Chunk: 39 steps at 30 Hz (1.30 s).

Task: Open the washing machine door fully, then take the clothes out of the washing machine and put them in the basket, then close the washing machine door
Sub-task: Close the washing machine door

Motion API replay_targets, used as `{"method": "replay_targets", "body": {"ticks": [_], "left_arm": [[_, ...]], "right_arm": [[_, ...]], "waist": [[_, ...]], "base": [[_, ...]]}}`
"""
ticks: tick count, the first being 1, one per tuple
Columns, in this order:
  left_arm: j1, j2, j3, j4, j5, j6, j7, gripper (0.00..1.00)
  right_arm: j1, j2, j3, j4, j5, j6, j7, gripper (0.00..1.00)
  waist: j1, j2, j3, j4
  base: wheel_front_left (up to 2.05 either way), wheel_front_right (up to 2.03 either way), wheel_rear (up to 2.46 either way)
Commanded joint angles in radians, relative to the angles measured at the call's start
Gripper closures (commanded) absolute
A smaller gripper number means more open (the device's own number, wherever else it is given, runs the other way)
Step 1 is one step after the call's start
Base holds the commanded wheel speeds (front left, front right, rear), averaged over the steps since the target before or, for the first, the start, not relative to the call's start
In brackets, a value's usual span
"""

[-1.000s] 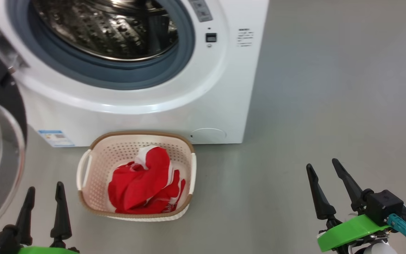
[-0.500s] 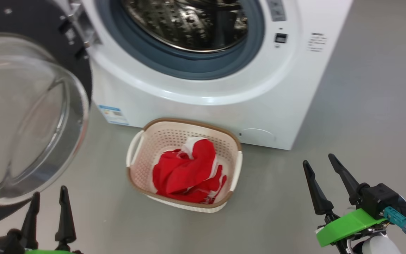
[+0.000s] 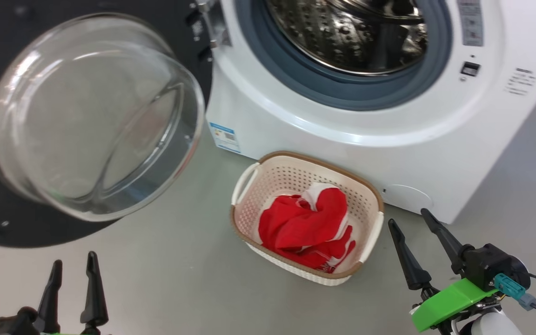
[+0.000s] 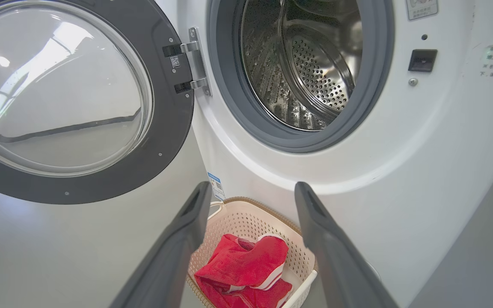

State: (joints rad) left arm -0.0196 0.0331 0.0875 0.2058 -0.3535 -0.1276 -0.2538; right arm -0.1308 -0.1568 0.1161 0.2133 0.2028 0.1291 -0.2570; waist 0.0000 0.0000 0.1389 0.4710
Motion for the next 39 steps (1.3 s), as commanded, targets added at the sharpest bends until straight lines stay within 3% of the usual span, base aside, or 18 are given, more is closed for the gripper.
{"method": "replay_targets", "body": {"ticks": [1, 17, 18, 20, 29, 33, 39], "left_arm": [[0.01, 0.017, 0.027, -0.018, -0.009, -0.003, -0.008, 0.0], [0.044, 0.017, 0.054, -0.056, -0.039, 0.007, -0.008, 0.0], [0.043, 0.017, 0.055, -0.062, -0.046, 0.007, -0.008, 0.16], [0.04, 0.017, 0.057, -0.073, -0.059, 0.007, -0.008, 1.0], [-0.08, 0.03, 0.161, -0.3, -0.01, -0.002, -0.008, 1.0], [-0.177, 0.113, 0.2, -0.375, -0.024, -0.003, -0.008, 1.0], [-0.37, 0.292, 0.244, -0.35, -0.094, -0.003, -0.008, 1.0]], "right_arm": [[-0.03, -0.002, 0.031, -0.016, 0.018, 0.002, -0.005, 0.0], [-0.07, -0.009, 0.096, 0.015, 0.039, 0.002, -0.005, 0.0], [-0.07, -0.01, 0.097, 0.016, 0.039, 0.002, -0.005, 0.0], [-0.069, -0.01, 0.095, 0.016, 0.04, 0.002, -0.005, 0.0], [-0.047, -0.005, 0.07, 0.003, 0.033, 0.002, -0.005, 0.0], [-0.041, -0.001, 0.056, -0.003, 0.027, 0.002, -0.005, 0.0], [-0.044, 0.005, 0.039, -0.012, 0.018, 0.002, -0.005, 0.0]], "waist": [[0.0, 0.0, -0.02, 0.065], [0.0, 0.0, -0.019, 0.071], [0.0, 0.0, -0.019, 0.071], [0.0, 0.0, -0.019, 0.071], [0.0, 0.0, -0.011, 0.07], [0.0, 0.0, -0.004, 0.07], [0.0, 0.0, 0.012, 0.071]], "base": [[0.0, 0.0, 0.0], [0.0, 0.0, 0.0], [0.0, 0.0, 0.0], [0.0, 0.0, 0.0], [0.0, 0.0, 0.0], [0.0, 0.0, 0.0], [0.0, 0.0, 0.0]]}}
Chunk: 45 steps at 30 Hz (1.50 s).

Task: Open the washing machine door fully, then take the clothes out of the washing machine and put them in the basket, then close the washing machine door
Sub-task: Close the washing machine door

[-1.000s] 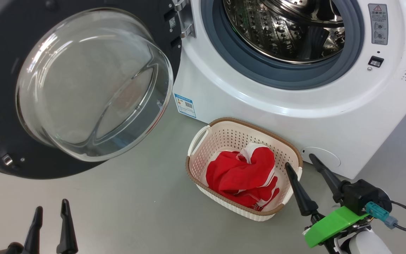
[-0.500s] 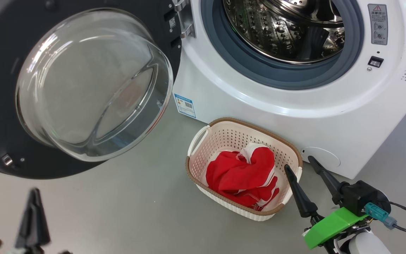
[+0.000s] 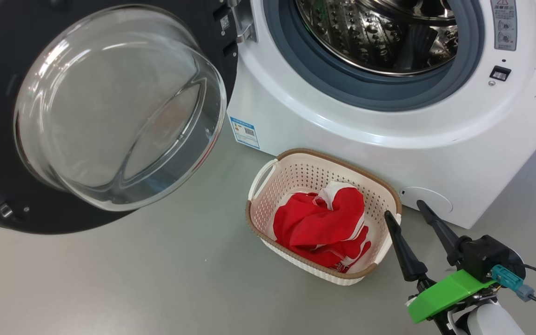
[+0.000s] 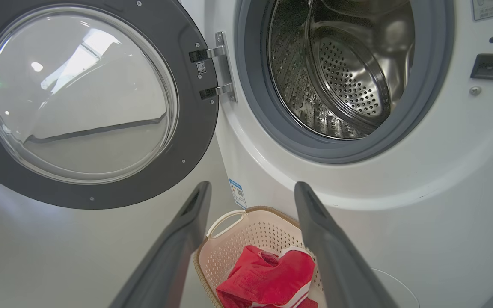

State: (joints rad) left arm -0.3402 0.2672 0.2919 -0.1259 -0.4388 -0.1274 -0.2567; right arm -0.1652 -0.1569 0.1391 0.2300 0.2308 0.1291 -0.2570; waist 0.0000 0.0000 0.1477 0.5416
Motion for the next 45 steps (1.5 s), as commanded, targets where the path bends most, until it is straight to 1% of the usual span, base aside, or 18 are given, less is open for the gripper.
{"method": "replay_targets", "body": {"ticks": [1, 4, 6, 9, 11, 12, 14, 15, 16, 20, 22, 23, 24, 29, 32, 34, 41, 45], "left_arm": [[-0.084, 0.086, 0.047, -0.008, -0.02, -0.003, -0.005, 1.0], [-0.188, 0.148, 0.073, 0.077, -0.09, -0.003, -0.005, 1.0], [-0.248, 0.187, 0.079, 0.159, -0.142, -0.003, -0.005, 1.0], [-0.325, 0.254, 0.07, 0.309, -0.202, -0.003, -0.005, 1.0], [-0.376, 0.276, 0.059, 0.436, -0.288, -0.003, -0.001, 1.0], [-0.4, 0.296, 0.052, 0.499, -0.318, -0.003, 0.012, 1.0], [-0.454, 0.329, 0.035, 0.619, -0.39, -0.003, 0.069, 1.0], [-0.454, 0.329, 0.035, 0.619, -0.39, -0.003, 0.069, 1.0], [-0.481, 0.352, 0.025, 0.67, -0.415, -0.003, 0.091, 1.0], [-0.587, 0.41, -0.007, 0.858, -0.515, -0.003, 0.223, 1.0], [-0.631, 0.431, -0.033, 0.923, -0.553, -0.003, 0.302, 1.0], [-0.645, 0.444, -0.054, 0.953, -0.554, -0.003, 0.335, 1.0], [-0.669, 0.452, -0.102, 0.997, -0.577, -0.003, 0.435, 1.0], [-0.702, 0.464, -0.153, 1.081, -0.643, -0.003, 0.615, 1.0], [-0.696, 0.473, -0.191, 1.077, -0.673, -0.003, 0.716, 1.0], [-0.685, 0.479, -0.192, 1.069, -0.715, -0.003, 0.772, 1.0], [-0.638, 0.502, -0.207, 1.055, -0.804, -0.003, 0.918, 1.0], [-0.616, 0.509, -0.208, 1.024, -0.846, -0.003, 0.959, 1.0]], "right_arm": [[-0.01, 0.006, 0.015, -0.03, -0.012, 0.002, -0.005, 0.0], [-0.012, 0.011, 0.012, -0.032, -0.016, 0.002, -0.005, 0.0], [-0.014, 0.014, 0.011, -0.033, -0.017, 0.002, -0.005, 0.0], [-0.018, 0.016, 0.012, -0.033, -0.018, 0.002, -0.005, 0.0], [-0.018, 0.016, 0.014, -0.032, -0.017, 0.002, -0.005, 0.0], [-0.018, 0.016, 0.015, -0.032, -0.018, 0.002, -0.005, 0.0], [-0.018, 0.016, 0.016, -0.029, -0.017, 0.002, -0.005, 0.0], [-0.018, 0.016, 0.016, -0.029, -0.017, 0.002, -0.005, 0.0], [-0.019, 0.014, 0.017, -0.028, -0.016, 0.002, -0.005, 0.0], [-0.03, 0.006, 0.026, -0.022, -0.016, 0.002, -0.005, 0.0], [-0.037, 0.001, 0.03, -0.019, -0.016, 0.002, -0.005, 0.0], [-0.039, -0.001, 0.031, -0.016, -0.017, 0.002, -0.005, 0.0], [-0.044, -0.006, 0.032, -0.012, -0.018, 0.002, -0.005, 0.0], [-0.056, -0.011, 0.042, -0.008, -0.021, 0.002, -0.005, 0.0], [-0.066, -0.012, 0.052, -0.004, -0.022, 0.002, -0.005, 0.0], [-0.073, -0.013, 0.06, -0.002, -0.021, 0.002, -0.005, 0.0], [-0.077, -0.018, 0.071, 0.0, -0.02, 0.002, -0.005, 0.0], [-0.075, -0.023, 0.072, 0.002, -0.019, 0.002, -0.005, 0.0]], "waist": [[0.0, 0.0, 0.006, 0.001], [0.0, 0.0, 0.012, 0.001], [0.0, 0.0, 0.015, 0.0], [0.0, 0.0, 0.021, -0.004], [0.0, 0.0, 0.022, -0.007], [0.0, 0.0, 0.024, -0.008], [0.0, 0.0, 0.028, -0.012], [0.0, 0.0, 0.028, -0.012], [0.0, 0.0, 0.033, -0.013], [0.0, 0.0, 0.046, -0.02], [0.0, 0.0, 0.054, -0.024], [0.0, 0.0, 0.057, -0.025], [0.0, 0.0, 0.067, -0.026], [0.0, 0.0, 0.084, -0.033], [0.0, 0.0, 0.092, -0.042], [0.0, 0.0, 0.097, -0.048], [0.0, 0.0, 0.114, -0.062], [0.0, 0.0, 0.116, -0.068]], "base": [[0.0, 0.0, 0.0], [0.0, 0.0, 0.0], [0.0, 0.0, 0.0], [0.0, 0.0, 0.0], [0.0, 0.0, 0.0], [0.0, 0.0, 0.0], [0.0, 0.0, 0.0], [0.0, 0.0, 0.0], [0.0, 0.0, 0.0], [0.0, 0.0, 0.0], [0.0, 0.0, 0.0], [0.0, 0.0, 0.0], [0.0, 0.0, 0.0], [0.0, 0.0, 0.0], [0.0, 0.0, 0.0], [0.0, 0.0, 0.0], [0.0, 0.0, 0.0], [0.0, 0.0, 0.0]]}}
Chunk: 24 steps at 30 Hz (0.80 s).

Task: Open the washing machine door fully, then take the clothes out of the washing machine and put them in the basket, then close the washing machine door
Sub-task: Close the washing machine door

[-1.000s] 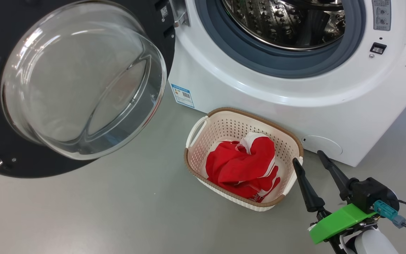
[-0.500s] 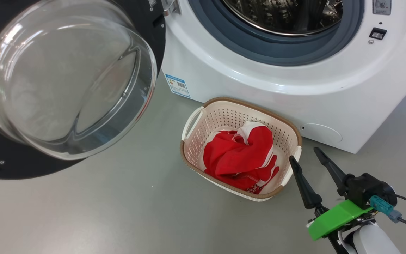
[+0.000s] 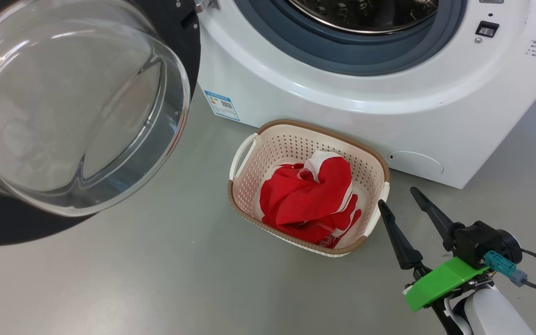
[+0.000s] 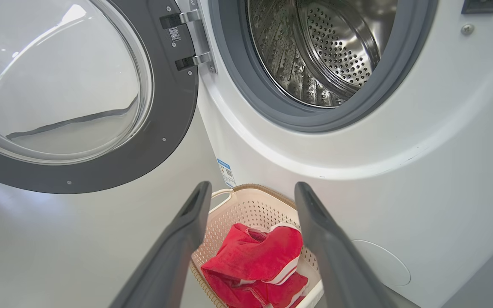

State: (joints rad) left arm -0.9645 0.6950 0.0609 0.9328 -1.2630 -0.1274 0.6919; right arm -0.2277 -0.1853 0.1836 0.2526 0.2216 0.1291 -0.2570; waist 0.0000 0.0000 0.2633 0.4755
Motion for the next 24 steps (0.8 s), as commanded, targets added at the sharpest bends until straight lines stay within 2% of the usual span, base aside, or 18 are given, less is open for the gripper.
{"method": "replay_targets", "body": {"ticks": [1, 13, 24], "left_arm": [[0.015, 0.079, 0.02, -0.042, -0.032, -0.003, 0.025, 1.0], [0.068, 0.085, -0.028, -0.132, -0.101, -0.003, 0.164, 1.0], [0.146, 0.086, -0.096, -0.293, -0.154, -0.003, 0.259, 1.0]], "right_arm": [[-0.012, 0.005, 0.026, -0.021, -0.01, 0.002, -0.005, 0.0], [-0.003, 0.006, 0.007, -0.026, -0.013, 0.002, -0.005, 0.0], [0.013, 0.017, -0.005, -0.031, -0.011, 0.002, -0.005, 0.0]], "waist": [[0.0, 0.0, 0.0, -0.004], [0.0, 0.0, -0.018, -0.01], [0.0, 0.0, -0.045, -0.016]], "base": [[0.0, 0.0, 0.0], [0.0, 0.0, 0.0], [0.0, 0.0, 0.0]]}}
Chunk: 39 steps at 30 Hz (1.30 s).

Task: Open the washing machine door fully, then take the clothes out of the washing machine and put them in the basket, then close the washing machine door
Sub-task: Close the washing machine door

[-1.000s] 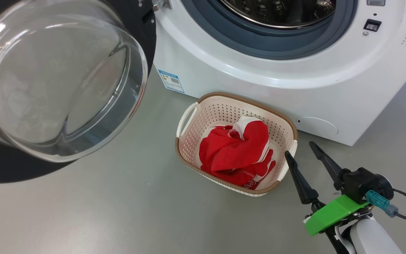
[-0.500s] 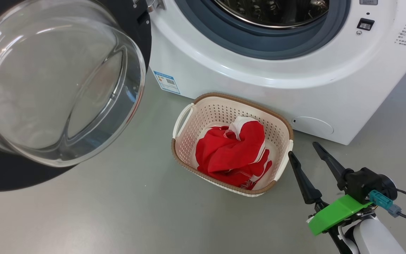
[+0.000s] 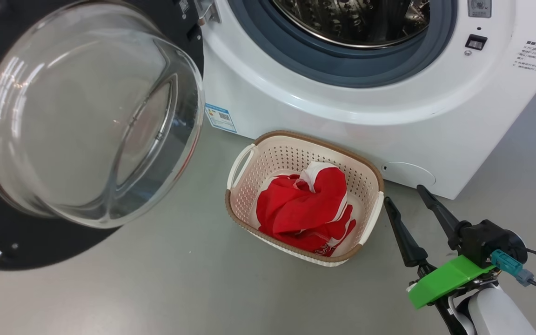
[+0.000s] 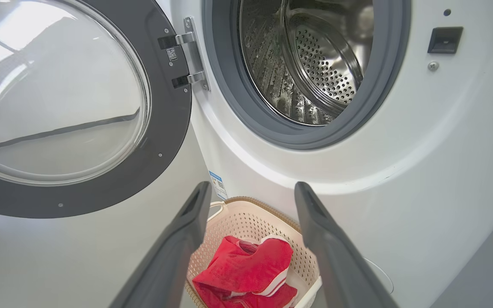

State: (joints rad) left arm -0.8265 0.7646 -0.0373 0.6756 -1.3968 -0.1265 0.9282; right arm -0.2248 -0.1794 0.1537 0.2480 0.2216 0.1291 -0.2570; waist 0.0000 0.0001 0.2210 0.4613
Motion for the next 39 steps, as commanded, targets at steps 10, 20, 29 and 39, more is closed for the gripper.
{"method": "replay_targets", "body": {"ticks": [10, 20, 29, 39], "left_arm": [[0.07, 0.031, -0.034, -0.199, -0.081, -0.004, 0.075, 1.0], [0.113, 0.02, -0.057, -0.408, -0.164, -0.004, 0.148, 1.0], [0.13, -0.028, -0.078, -0.578, -0.212, -0.004, 0.203, 1.0], [0.105, -0.095, -0.11, -0.697, -0.184, -0.004, 0.192, 1.0]], "right_arm": [[0.022, 0.01, 0.011, -0.036, -0.007, 0.002, -0.005, 0.0], [0.038, 0.016, 0.001, -0.044, -0.007, 0.002, -0.005, 0.0], [0.035, 0.027, -0.008, -0.052, -0.01, 0.002, -0.005, 0.0], [0.035, 0.042, -0.02, -0.064, -0.016, 0.002, -0.005, 0.0]], "waist": [[0.0, -0.0001, -0.026, -0.021], [0.0, -0.0001, -0.043, -0.062], [0.0, -0.0001, -0.045, -0.122], [0.0, -0.0001, -0.029, -0.195]], "base": [[0.0, 0.0, 0.0], [0.0, 0.0, 0.0], [0.0, 0.0, 0.0], [0.0, 0.0, 0.0]]}}
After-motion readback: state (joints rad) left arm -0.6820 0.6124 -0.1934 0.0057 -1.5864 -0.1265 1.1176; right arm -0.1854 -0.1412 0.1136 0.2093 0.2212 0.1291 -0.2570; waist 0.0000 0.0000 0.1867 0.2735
